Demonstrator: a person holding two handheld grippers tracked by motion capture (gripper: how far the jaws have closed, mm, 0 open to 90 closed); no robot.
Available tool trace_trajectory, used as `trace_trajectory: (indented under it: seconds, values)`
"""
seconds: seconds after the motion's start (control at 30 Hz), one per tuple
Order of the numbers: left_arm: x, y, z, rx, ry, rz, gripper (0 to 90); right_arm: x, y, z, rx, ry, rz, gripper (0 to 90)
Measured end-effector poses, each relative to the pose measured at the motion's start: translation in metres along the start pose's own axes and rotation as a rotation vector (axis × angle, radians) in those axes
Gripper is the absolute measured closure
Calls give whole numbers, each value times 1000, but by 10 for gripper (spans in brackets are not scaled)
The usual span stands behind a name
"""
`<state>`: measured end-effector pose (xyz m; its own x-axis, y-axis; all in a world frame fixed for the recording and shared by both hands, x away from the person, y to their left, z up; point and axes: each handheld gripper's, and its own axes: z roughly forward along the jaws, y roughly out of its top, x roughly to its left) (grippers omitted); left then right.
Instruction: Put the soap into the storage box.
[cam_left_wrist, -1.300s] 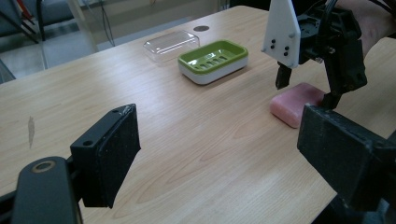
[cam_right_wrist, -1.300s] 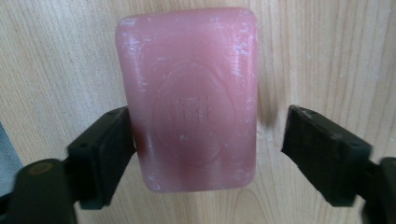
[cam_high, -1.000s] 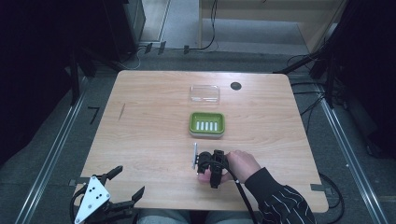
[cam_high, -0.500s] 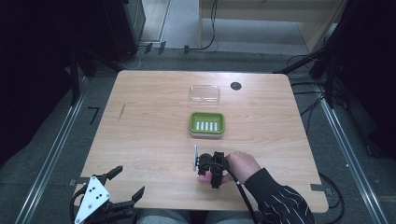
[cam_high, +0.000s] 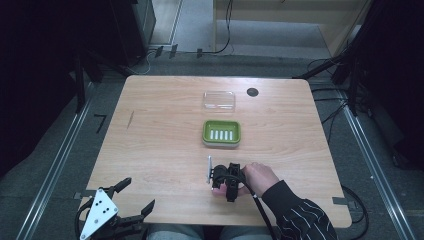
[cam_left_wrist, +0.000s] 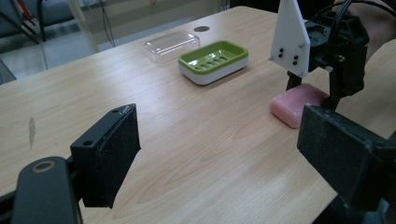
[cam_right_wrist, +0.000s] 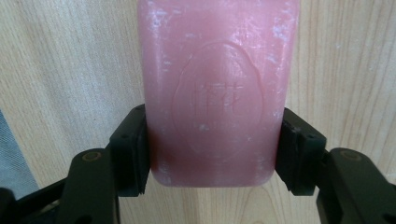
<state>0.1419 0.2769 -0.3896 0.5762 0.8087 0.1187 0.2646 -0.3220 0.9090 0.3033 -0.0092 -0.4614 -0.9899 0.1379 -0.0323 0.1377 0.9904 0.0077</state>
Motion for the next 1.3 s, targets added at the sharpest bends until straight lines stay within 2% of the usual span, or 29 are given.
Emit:
trace_trajectory:
  seconds: [0.27,0.5,1.3]
  values:
    - [0,0,0,0,0,0,140,1,0,-2,0,4,-5,385]
    - [0,0,0,1,1,1,140,-1,-2,-5,-14,-3,9,385]
    - [0,0,0,0,1,-2,140,-17,-20,-10,-8,-28,102,385]
